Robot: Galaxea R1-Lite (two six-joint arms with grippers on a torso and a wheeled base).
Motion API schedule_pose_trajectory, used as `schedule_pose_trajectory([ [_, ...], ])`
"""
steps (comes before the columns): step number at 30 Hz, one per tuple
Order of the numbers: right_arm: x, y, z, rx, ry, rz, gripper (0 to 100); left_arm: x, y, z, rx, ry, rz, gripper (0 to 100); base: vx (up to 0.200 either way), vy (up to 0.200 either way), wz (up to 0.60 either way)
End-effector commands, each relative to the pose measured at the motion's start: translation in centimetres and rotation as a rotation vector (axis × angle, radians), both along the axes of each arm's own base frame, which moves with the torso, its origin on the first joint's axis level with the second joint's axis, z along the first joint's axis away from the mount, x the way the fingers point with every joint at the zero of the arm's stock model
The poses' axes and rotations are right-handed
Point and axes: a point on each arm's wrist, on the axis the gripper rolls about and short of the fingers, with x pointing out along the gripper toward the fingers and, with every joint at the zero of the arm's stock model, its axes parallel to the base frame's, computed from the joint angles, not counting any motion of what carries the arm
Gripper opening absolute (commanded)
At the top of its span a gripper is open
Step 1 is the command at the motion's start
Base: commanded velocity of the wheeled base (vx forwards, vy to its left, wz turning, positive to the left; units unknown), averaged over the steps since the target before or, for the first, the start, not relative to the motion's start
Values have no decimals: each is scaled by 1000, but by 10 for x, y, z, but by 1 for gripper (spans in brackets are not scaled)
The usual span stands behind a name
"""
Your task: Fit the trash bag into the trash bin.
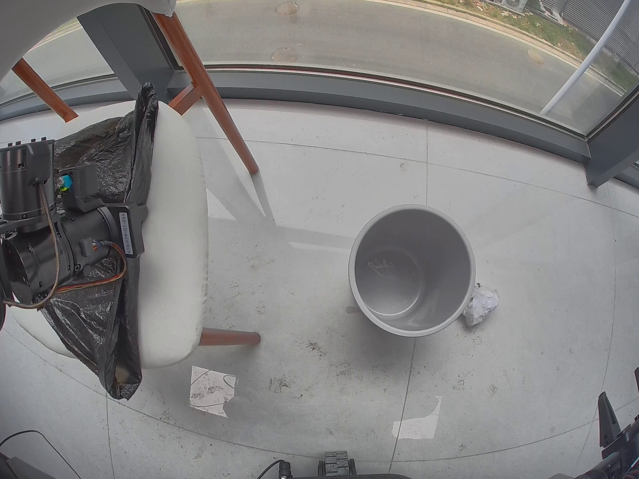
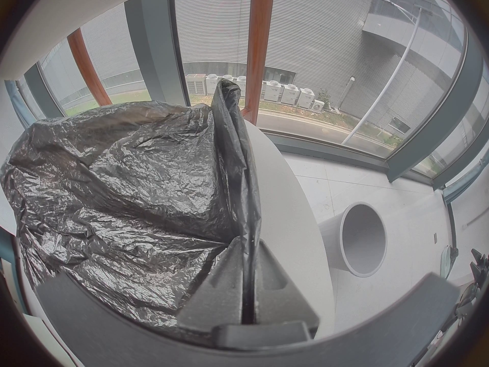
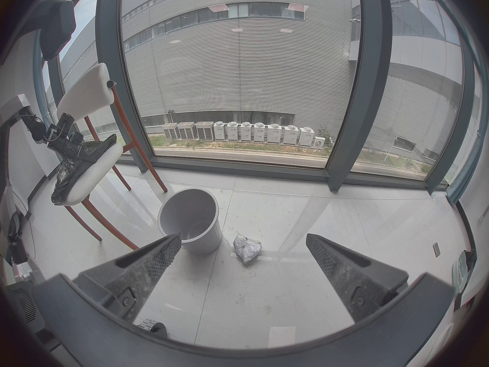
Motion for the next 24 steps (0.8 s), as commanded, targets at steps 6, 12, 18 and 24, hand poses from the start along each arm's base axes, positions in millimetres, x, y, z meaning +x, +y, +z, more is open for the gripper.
schedule_pose_trajectory([
  [6,1,0,-5,0,9,1,100,-31,11,9,-155,-36,23,0,0,0,0],
  [12,1,0,-5,0,9,1,100,-53,13,17,-350,-38,-104,0,0,0,0],
  [18,1,0,-5,0,9,1,100,-71,15,27,-554,-20,-213,0,0,0,0],
  [24,1,0,-5,0,9,1,100,-93,17,38,-683,47,-503,0,0,0,0],
])
